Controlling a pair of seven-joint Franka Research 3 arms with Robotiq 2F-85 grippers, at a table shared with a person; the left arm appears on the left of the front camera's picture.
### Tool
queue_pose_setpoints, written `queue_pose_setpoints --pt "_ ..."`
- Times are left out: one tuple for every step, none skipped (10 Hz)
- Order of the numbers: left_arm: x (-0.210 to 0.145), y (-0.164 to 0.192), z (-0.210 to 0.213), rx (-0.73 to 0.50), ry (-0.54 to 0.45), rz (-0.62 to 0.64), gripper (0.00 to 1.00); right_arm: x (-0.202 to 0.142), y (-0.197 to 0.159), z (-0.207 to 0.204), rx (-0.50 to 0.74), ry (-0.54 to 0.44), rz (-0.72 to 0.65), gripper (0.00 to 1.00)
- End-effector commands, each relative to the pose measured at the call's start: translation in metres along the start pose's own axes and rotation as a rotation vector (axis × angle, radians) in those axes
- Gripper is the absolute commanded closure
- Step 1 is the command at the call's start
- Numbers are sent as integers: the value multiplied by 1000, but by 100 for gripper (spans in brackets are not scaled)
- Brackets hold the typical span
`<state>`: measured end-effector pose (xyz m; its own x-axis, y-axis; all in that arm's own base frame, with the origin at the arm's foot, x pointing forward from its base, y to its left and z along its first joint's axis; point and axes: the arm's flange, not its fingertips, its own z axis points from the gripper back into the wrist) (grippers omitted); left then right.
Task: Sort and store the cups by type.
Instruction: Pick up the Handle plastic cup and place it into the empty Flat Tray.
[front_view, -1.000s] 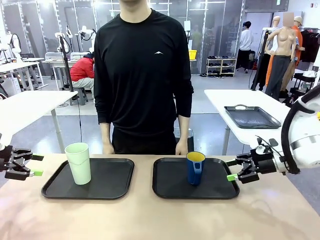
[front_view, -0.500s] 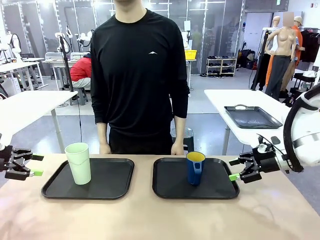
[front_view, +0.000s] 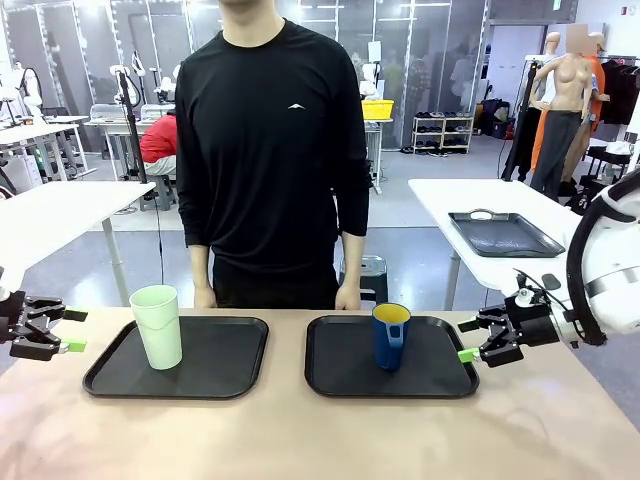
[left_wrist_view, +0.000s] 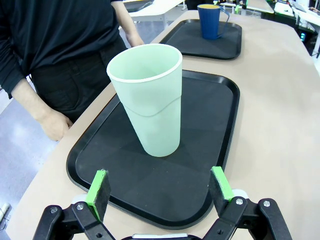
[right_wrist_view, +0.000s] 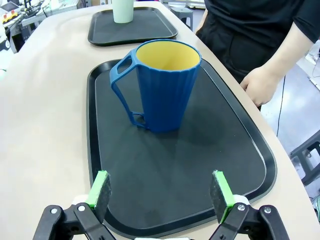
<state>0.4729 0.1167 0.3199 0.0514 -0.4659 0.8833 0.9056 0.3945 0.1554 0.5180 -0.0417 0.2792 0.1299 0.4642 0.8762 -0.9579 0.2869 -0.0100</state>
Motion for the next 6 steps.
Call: queue_pose_setpoints --pt "-1 1 -1 3 -16 -9 0 0 -3 -1 3 -7 3 0" --pt "-1 1 -1 3 -16 -9 0 0 -3 -1 3 -7 3 0" --pt "-1 1 -1 3 -16 -9 0 0 -3 -1 3 -7 3 0" --pt "-1 1 -1 3 -16 -9 0 0 -3 -1 3 -7 3 0" --pt "-1 1 -1 3 -16 -9 0 0 -3 -1 3 -7 3 0" --pt "-1 1 -1 3 -16 -9 0 0 -3 -1 3 -7 3 0"
